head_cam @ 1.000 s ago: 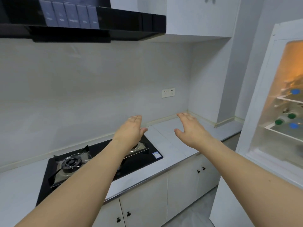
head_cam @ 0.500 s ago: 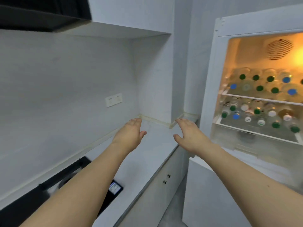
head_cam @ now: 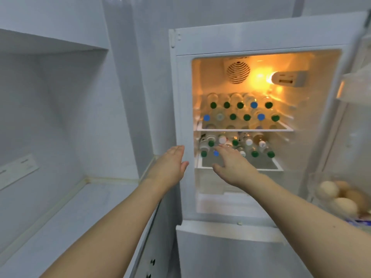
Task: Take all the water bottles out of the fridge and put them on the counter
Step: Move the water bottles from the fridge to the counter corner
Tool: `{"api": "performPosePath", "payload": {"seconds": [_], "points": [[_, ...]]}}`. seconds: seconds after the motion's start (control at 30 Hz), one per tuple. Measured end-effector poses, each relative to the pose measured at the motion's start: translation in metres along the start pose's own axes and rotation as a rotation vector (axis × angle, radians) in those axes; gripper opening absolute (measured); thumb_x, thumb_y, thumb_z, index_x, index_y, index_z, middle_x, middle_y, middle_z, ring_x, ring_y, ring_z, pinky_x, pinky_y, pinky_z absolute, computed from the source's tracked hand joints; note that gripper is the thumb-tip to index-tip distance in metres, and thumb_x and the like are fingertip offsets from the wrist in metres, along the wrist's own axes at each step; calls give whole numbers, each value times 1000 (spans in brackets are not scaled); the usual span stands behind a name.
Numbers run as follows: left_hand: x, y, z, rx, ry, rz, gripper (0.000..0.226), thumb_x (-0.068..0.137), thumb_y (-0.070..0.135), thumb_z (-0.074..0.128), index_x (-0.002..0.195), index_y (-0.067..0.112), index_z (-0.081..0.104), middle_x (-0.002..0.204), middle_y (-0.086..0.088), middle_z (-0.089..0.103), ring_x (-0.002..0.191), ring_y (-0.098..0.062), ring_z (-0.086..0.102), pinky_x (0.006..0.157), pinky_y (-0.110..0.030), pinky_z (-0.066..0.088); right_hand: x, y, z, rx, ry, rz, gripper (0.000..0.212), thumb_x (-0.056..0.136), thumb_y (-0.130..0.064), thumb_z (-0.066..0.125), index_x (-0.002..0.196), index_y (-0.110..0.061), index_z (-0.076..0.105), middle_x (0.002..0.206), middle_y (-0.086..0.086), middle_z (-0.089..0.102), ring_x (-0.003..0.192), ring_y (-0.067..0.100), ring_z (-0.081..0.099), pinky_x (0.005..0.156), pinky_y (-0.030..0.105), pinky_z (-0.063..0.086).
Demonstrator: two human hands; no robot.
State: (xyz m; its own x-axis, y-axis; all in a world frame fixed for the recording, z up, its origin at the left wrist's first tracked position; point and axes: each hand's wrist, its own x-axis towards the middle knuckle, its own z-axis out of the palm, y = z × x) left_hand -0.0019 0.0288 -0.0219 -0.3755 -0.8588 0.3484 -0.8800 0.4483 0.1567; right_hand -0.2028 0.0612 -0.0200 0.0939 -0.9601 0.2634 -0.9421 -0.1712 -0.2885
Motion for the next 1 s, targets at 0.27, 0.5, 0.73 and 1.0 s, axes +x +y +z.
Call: {"api": "performPosePath", "payload": {"seconds": [0.27,0.5,0.73,1.0], "points": [[117,54,28,-32,55,112,40,98,29,46,134,13,44,130,-5,53,110,-25,54,85,-38,48,68,91,-28,25,115,119,48,94,-26,53,139,-11,44,144,7,45,129,26,45,106,41,39],[210,67,33,-94,92,26,32,98,26,47,128,14,51,108,-7,63,94,-24,59,72,-30,43,143,139,-37,39,130,139,52,95,-27,50,145,-16,38,143,5,46,126,24,47,102,36,40],[298,53,44,-15,124,-82,9,97,26,47,98,18,52,90,-4,59,74,-15,47,63,-30,36,218,162,-44,1,209,131,51,95,-27,49,144,-17,36,137,7,50,118,26,55,94,39,49],[389,39,78,25,70,-118,27,95,27,46,115,9,51,106,-12,62,95,-29,61,70,-33,44,298,184,-35,-114,244,92,49,93,-27,49,140,-17,38,129,8,52,108,32,58,83,41,52]]}}
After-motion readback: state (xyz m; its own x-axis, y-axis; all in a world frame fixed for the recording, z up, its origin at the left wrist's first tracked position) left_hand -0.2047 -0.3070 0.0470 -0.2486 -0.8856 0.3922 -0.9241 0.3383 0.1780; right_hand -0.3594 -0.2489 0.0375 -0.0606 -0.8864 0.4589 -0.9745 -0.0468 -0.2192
